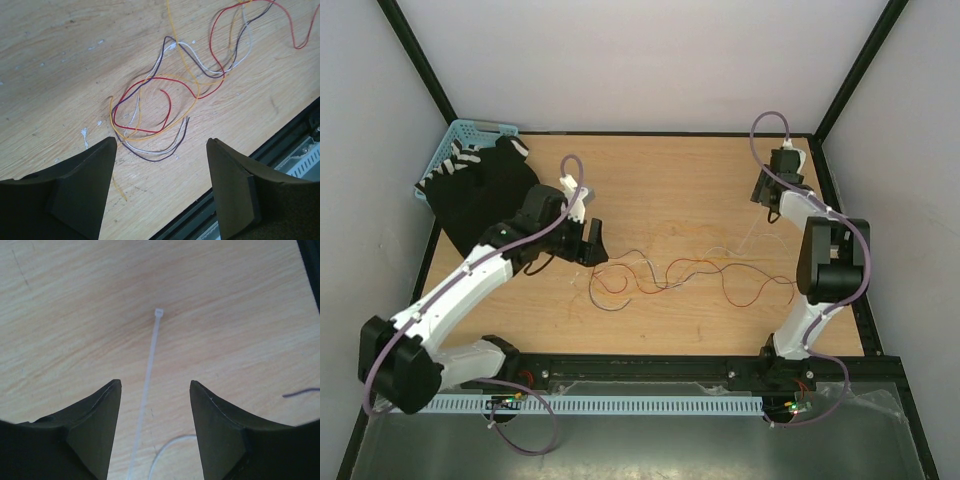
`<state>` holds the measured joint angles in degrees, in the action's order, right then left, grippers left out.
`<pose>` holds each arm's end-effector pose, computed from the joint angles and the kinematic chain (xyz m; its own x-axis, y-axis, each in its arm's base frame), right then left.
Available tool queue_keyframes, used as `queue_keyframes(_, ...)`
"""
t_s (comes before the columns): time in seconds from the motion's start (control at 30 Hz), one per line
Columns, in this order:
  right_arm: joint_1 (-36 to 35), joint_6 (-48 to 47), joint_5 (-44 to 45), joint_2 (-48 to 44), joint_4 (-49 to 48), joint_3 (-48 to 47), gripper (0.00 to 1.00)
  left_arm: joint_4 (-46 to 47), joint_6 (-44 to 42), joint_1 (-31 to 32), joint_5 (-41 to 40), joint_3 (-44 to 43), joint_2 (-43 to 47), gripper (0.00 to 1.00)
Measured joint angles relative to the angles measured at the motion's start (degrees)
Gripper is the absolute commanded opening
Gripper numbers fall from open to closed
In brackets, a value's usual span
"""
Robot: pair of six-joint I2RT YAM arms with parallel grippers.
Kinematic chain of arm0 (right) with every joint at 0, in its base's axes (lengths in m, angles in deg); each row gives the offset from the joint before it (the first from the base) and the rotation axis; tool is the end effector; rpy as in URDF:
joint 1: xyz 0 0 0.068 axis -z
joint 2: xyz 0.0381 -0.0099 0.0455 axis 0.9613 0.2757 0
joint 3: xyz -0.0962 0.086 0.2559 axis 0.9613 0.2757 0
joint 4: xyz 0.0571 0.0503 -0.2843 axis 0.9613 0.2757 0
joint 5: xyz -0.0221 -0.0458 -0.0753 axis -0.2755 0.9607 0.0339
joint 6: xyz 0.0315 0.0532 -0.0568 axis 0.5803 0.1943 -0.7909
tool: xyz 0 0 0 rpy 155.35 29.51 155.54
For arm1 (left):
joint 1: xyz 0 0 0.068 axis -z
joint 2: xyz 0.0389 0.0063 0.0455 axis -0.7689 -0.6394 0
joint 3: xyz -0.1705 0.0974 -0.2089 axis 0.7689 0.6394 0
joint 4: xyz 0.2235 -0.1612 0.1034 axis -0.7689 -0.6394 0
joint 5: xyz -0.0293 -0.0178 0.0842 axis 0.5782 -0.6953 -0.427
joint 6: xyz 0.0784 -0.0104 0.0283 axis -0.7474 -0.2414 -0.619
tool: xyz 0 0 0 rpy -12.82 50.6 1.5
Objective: Zip-tie the wires
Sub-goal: Pick up the ribbon at the center of the board.
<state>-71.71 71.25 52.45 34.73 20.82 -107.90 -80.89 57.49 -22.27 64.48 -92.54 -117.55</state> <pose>0.4494 -0.0367 0.1800 -0.5581 0.2640 -0.7867 0.3864 0.9216 0.0352 0.2667 -0.1671 0.2592 -0.6922 0.1667 -0.7022 0.5291 0.7789 -0.3367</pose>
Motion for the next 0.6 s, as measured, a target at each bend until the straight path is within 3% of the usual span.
queue_keyframes(0.33, 0.1, 2.5, 0.1, 12.2, -3.0, -7.7, 0.62, 0.2, -2.6, -0.1, -2.8, -0.2, 8.6, 0.77)
queue_keyframes(0.6, 0.3, 3.0, 0.8, 15.0, -3.1, -9.0, 0.61, 4.0, -3.6, -0.2, -4.1, 0.6, 13.6, 0.81)
